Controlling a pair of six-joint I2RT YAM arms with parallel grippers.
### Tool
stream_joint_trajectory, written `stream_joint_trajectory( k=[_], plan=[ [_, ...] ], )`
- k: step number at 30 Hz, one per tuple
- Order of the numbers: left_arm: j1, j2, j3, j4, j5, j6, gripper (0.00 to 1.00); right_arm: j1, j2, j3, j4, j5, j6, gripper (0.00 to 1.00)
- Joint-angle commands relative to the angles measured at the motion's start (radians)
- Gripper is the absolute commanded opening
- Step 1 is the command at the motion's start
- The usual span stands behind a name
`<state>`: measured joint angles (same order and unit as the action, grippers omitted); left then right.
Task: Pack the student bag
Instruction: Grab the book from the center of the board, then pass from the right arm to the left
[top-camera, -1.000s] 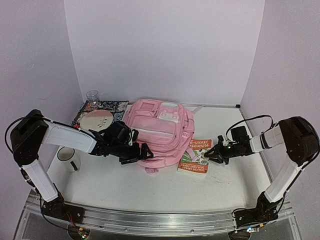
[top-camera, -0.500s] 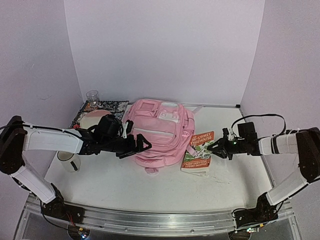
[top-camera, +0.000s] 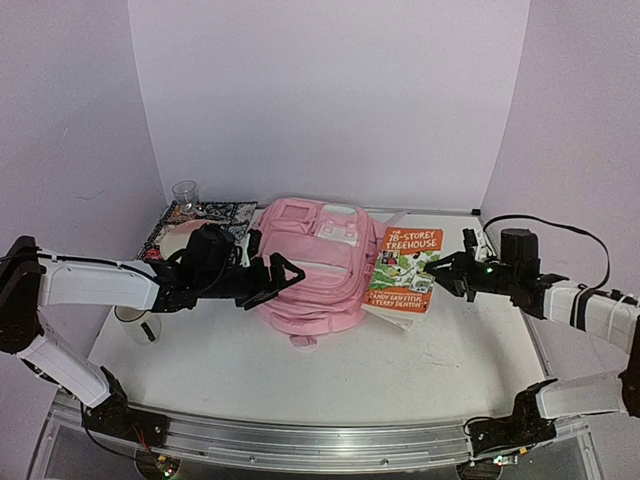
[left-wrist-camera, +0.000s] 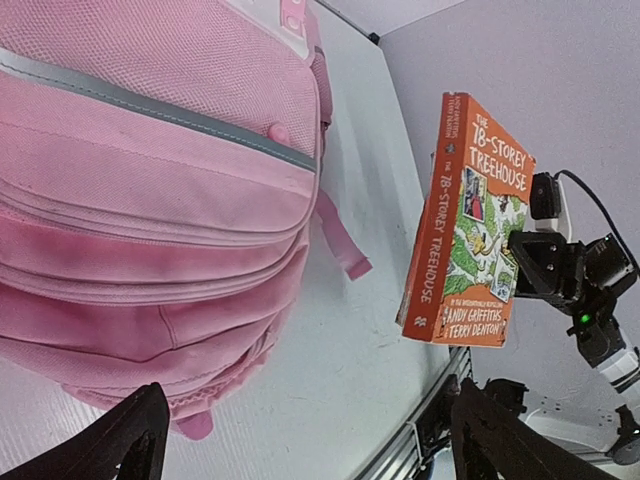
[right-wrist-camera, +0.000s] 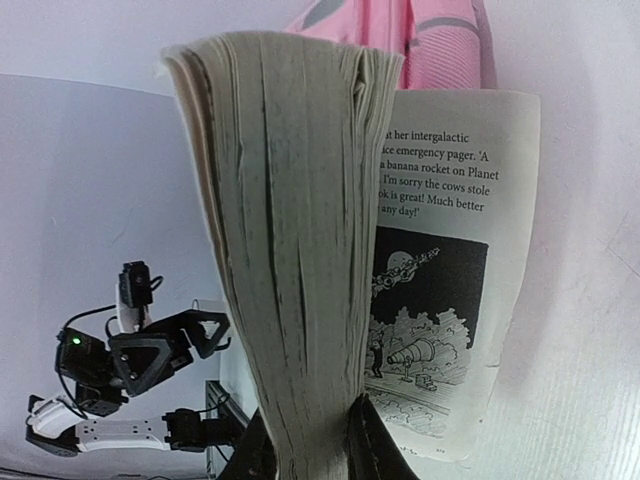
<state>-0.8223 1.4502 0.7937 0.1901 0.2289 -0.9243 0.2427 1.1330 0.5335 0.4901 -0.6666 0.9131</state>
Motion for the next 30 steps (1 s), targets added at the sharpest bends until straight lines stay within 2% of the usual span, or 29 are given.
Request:
stream_joint_trajectory(
  k=[1,4,11,20,30],
  plan=[
    [-0.007,-0.032,-0.070,0.277,0.027,-0.111,1.00,0.045,-0.064,0.034,0.202,0.017,0.129,0.00],
    [-0.011,-0.022,-0.105,0.429,0.028,-0.173,1.00,0.083,-0.087,0.019,0.282,0.095,0.198,0.00],
    [-0.072,0.041,-0.090,0.581,-0.004,-0.207,1.00,0.202,-0.049,0.028,0.463,0.241,0.311,0.00],
    [-0.114,0.105,-0.027,0.672,-0.061,-0.159,0.99,0.327,0.060,0.111,0.583,0.328,0.351,0.00],
    [-0.121,0.213,0.012,0.724,-0.091,-0.206,0.98,0.418,0.197,0.212,0.704,0.317,0.383,0.00]
  ],
)
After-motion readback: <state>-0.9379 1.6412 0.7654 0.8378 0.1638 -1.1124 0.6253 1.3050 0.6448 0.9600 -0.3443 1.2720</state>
